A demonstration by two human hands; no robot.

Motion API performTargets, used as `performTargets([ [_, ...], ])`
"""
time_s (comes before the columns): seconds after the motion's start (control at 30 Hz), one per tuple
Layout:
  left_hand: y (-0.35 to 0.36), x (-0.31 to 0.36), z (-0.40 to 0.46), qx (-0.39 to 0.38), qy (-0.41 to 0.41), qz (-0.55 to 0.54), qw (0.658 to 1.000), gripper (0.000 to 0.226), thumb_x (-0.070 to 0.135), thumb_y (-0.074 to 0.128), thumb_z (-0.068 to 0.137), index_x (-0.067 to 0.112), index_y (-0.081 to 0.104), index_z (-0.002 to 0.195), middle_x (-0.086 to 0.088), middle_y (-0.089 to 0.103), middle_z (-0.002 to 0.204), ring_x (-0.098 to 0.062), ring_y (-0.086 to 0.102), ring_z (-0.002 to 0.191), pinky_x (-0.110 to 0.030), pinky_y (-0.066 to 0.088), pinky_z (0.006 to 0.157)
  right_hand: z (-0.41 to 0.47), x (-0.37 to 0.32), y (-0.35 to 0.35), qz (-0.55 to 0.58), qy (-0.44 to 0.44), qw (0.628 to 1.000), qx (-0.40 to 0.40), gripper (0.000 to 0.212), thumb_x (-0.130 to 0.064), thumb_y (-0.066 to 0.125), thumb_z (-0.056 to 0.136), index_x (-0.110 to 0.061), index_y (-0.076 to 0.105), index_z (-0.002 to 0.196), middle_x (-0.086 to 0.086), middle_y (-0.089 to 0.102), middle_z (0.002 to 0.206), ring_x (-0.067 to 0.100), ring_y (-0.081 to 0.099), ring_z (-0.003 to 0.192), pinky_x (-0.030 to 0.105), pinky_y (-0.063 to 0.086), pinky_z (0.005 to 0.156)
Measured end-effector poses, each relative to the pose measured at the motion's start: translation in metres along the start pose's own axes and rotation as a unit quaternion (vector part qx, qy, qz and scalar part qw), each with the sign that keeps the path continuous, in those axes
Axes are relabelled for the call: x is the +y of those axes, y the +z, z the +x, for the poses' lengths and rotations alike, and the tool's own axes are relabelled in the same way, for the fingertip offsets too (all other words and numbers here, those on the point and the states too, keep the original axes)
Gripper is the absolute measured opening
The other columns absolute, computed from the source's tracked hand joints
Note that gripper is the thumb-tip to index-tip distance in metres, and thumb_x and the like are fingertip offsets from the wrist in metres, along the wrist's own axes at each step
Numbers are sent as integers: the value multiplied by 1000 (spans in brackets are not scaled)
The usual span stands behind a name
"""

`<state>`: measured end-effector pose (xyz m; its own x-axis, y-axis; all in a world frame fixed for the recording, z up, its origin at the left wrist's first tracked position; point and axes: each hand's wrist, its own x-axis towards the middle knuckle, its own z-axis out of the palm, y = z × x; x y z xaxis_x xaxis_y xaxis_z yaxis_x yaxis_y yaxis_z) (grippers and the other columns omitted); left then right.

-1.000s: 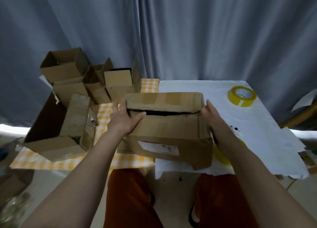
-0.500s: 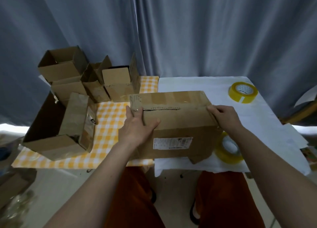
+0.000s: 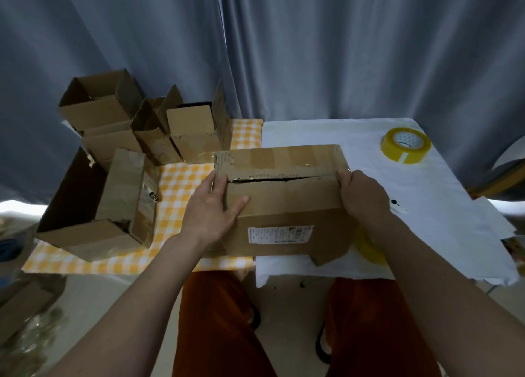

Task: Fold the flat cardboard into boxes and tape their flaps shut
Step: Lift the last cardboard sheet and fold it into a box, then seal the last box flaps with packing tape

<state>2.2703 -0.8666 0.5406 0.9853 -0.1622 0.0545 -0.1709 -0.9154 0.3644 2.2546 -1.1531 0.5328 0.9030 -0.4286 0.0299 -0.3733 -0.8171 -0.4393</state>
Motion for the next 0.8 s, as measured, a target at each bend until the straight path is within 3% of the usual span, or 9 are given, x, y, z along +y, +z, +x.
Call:
performTargets([
  [0.1,2,16,2,-34,13,161,986,125,93,-7,61,8,-6,152,-13,-10,160,-29,-15,147,-44,-6,120,-3,-3,3,39,6,998,57,34,-37,25,101,-11,41,86,5,45,80,25,43,73,34,32,67],
  [0.17,4,27,8,-68,54,198,976,131,98,-11,53,7,-18,145,-14,-21,156,-28,-25,143,-42,-12,118,-2,-1,4,64,8,996,63,29,-34,27,102,-11,38,88,7,46,81,26,43,73,34,31,66],
  [0.3,13,56,21,-146,134,187,962,134,103,8,48,22,-13,151,-10,-22,157,-29,-23,144,-44,-13,117,2,1,2,83,48,994,50,27,-36,31,101,-11,35,93,12,52,94,32,51,85,36,35,70],
  [0.4,24,79,26,-163,136,187,959,126,102,15,51,31,-10,152,-4,-19,159,-36,-22,144,-56,-7,117,8,0,2,161,118,980,3,50,-49,39,96,-4,39,118,18,51,121,37,52,108,42,39,83],
  [0.47,28,87,28,-165,125,186,960,120,101,19,55,35,-9,151,-3,-17,160,-39,-21,143,-59,-5,116,10,2,4,178,144,973,-6,62,-54,45,91,-4,36,127,17,47,129,37,49,114,42,39,87],
  [0.63,35,102,27,-165,89,194,963,117,100,15,55,38,-8,151,-6,-16,160,-45,-20,141,-65,-9,112,13,3,3,223,133,965,-40,63,-59,45,89,-6,43,123,16,49,125,34,51,111,46,44,91],
  [0.73,40,103,28,-134,111,196,965,120,100,4,53,33,-4,152,-1,-12,161,-37,-17,145,-63,-7,113,11,21,-6,363,146,916,-93,54,-51,27,99,-9,53,122,10,61,105,26,58,93,35,46,80],
  [0.8,42,99,28,-124,129,183,967,123,99,-1,52,30,-2,153,3,-9,161,-29,-15,147,-59,-6,115,4,49,-4,229,142,956,-114,42,-32,31,102,-3,57,119,11,63,101,27,59,91,34,43,80],
])
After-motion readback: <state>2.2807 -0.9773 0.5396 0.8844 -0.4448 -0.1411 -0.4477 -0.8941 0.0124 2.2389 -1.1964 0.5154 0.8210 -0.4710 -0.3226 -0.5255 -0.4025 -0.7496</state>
